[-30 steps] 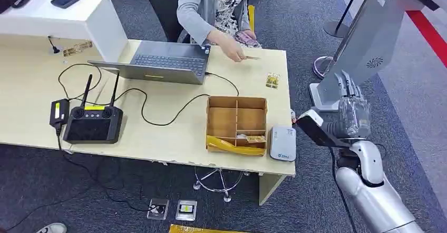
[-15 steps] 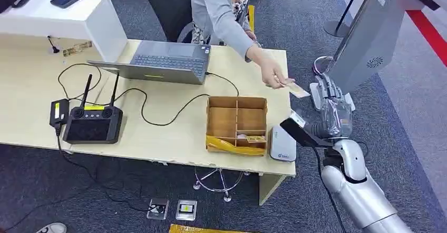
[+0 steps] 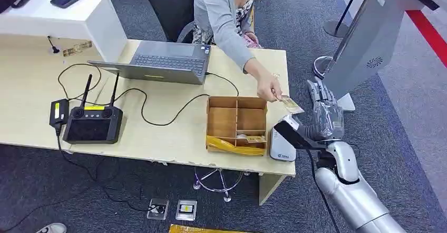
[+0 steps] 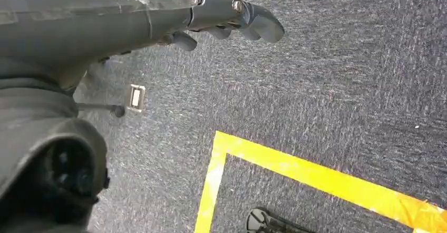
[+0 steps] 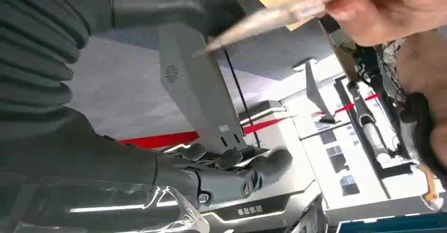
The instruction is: Pass the card to the sensor for recognition and then transmit it.
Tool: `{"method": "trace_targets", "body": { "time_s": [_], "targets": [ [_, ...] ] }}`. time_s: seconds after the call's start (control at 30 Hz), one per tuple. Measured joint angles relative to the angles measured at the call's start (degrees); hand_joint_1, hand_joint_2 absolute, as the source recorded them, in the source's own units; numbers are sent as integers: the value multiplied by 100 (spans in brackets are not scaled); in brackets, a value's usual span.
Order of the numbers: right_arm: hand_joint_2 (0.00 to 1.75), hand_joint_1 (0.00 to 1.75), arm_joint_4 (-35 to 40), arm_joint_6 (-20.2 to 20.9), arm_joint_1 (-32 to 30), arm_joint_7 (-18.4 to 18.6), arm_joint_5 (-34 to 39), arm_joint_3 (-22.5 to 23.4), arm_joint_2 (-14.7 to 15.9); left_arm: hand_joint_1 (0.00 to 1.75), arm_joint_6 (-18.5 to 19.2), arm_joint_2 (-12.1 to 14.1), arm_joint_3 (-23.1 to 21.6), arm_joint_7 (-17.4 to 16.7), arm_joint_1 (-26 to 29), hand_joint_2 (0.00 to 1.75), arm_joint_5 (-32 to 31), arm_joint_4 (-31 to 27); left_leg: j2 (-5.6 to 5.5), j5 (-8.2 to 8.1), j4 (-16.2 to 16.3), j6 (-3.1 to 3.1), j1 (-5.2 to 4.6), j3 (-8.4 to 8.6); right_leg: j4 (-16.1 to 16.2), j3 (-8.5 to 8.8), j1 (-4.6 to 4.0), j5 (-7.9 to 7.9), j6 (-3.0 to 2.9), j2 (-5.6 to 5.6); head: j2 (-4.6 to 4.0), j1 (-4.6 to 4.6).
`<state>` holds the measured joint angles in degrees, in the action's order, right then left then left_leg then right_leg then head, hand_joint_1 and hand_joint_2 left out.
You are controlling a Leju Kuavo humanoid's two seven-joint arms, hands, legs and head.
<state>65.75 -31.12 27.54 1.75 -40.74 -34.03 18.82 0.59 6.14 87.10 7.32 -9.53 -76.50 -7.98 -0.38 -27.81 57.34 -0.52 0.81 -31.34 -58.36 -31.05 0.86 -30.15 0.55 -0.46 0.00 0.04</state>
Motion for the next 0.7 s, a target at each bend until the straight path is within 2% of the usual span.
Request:
{"method": "trace_targets", "body": {
  "time_s": [0.7],
  "targets": [
    [175,175,0,-153,46,-114,127,-26,-70,0,-52,7,0,41,0,0,0,0,0,1,0,0,0,0,0,1,0,0,0,0,0,0]
  ]
}}
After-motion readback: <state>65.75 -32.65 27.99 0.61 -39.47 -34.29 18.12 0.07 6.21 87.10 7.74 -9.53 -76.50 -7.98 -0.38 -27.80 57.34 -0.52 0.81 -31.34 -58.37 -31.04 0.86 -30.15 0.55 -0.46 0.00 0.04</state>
